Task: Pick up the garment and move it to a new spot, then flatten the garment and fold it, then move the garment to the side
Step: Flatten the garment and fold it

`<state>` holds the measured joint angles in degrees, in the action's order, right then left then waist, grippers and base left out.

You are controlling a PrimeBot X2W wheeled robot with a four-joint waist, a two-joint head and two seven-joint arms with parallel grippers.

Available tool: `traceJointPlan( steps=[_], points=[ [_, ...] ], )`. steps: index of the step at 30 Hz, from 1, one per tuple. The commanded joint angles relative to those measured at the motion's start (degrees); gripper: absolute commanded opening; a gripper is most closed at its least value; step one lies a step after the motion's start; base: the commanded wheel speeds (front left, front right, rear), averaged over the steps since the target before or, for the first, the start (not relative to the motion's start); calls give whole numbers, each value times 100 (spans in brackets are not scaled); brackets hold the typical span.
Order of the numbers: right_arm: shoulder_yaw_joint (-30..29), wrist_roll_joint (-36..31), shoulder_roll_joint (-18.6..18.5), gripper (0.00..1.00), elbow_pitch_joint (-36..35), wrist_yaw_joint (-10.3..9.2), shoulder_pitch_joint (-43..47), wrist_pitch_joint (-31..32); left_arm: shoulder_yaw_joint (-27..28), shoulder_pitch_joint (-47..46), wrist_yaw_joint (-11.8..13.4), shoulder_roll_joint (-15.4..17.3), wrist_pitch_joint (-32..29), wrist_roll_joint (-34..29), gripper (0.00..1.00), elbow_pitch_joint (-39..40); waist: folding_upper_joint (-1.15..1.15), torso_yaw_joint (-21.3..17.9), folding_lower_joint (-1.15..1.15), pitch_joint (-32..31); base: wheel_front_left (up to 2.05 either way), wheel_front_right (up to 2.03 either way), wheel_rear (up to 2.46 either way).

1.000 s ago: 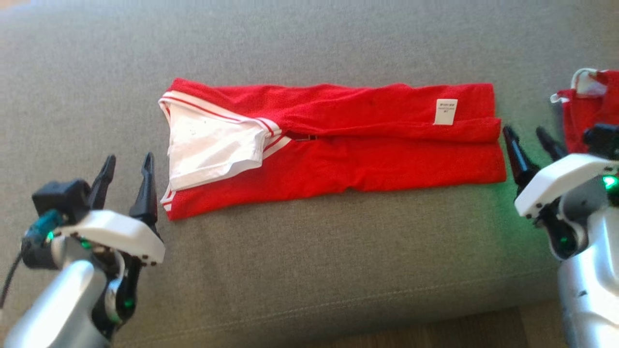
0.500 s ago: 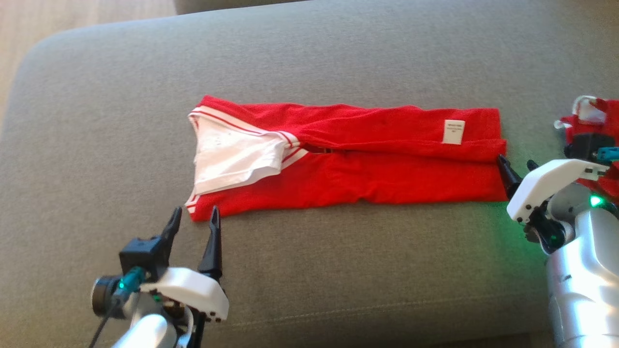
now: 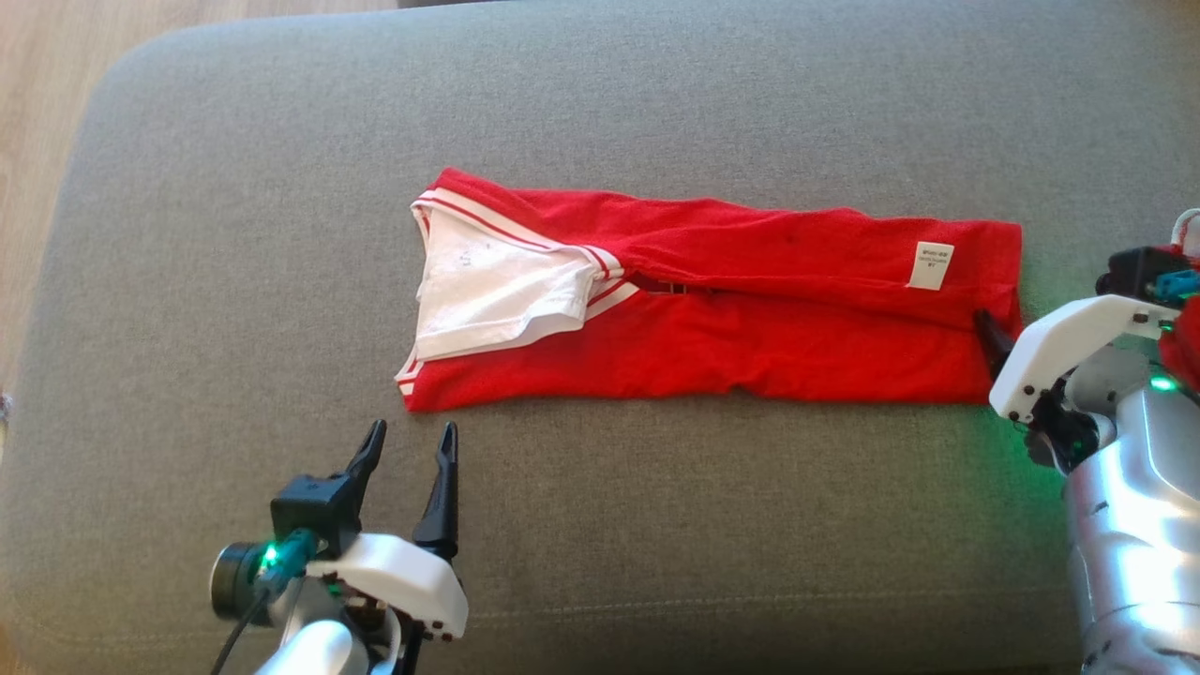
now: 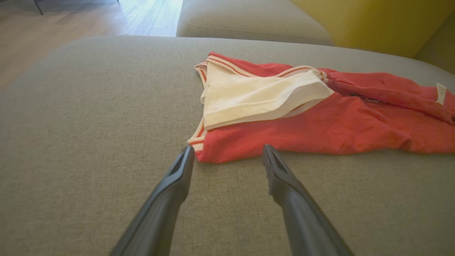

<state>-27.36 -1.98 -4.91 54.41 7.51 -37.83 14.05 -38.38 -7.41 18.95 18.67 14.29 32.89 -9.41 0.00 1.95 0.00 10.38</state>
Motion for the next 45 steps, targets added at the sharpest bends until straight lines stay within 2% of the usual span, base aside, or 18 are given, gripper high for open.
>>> traceJointPlan(
  steps=[1,2,3,4,5,6,9,14,20,23,29,34,37,45],
  points=[
    [61,-83,-19,93,-56,-2,-234,-22,234,-255,-32,26,70,-60,100,130,0,6,0,4,0,0,0],
    [14,-129,-19,87,-5,-2,-263,-9,244,-254,-48,6,70,-78,100,119,0,8,0,11,0,0,0],
    [-34,-170,-20,71,47,-2,-291,12,253,-251,-64,-15,70,-94,100,107,0,12,0,19,0,0,0],
    [-76,-198,-18,42,97,-2,-318,32,259,-248,-83,-37,70,-110,100,94,0,17,0,27,0,0,0],
    [-105,-221,-16,5,138,-2,-340,33,264,-246,-103,-59,70,-125,100,79,0,22,0,32,0,0,0],
    [-116,-240,-13,0,176,-2,-353,29,270,-242,-121,-80,70,-139,100,66,0,26,0,35,0,0,0],
    [-50,-281,-43,0,261,-2,-372,-22,307,-218,-164,-122,70,-175,100,27,0,23,0,24,0,0,0],
    [230,-278,-298,0,245,-2,-455,-159,439,-135,-197,-141,71,-215,100,-16,0,-60,0,-48,0,0,0],
    [614,-198,-699,0,110,-2,-647,-198,522,-48,-227,-164,71,-269,100,-33,0,-209,0,-126,0,0,0],
    [890,-138,-1051,0,-25,-2,-818,-179,534,-23,-266,-171,71,-312,100,-50,0,-302,0,-144,0,0,0],
    [1316,-32,-1420,0,-269,-2,-1041,-31,562,-28,-292,-142,71,-339,100,-65,0,-377,0,-131,0,0,0],
    [1804,288,-1334,0,-500,-2,-1067,151,515,-36,-333,-160,10,-300,100,-141,0,-367,0,-143,0,0,0],
    [2188,719,-1230,0,-724,-2,-1035,380,474,-41,-345,-177,-61,-274,100,-184,0,-337,0,-156,0,0,0],
    [3086,1973,-968,0,-1949,-2,-825,1228,412,-26,-347,-239,-80,-232,100,-251,0,-178,0,-278,0,0,0]
  ],
)
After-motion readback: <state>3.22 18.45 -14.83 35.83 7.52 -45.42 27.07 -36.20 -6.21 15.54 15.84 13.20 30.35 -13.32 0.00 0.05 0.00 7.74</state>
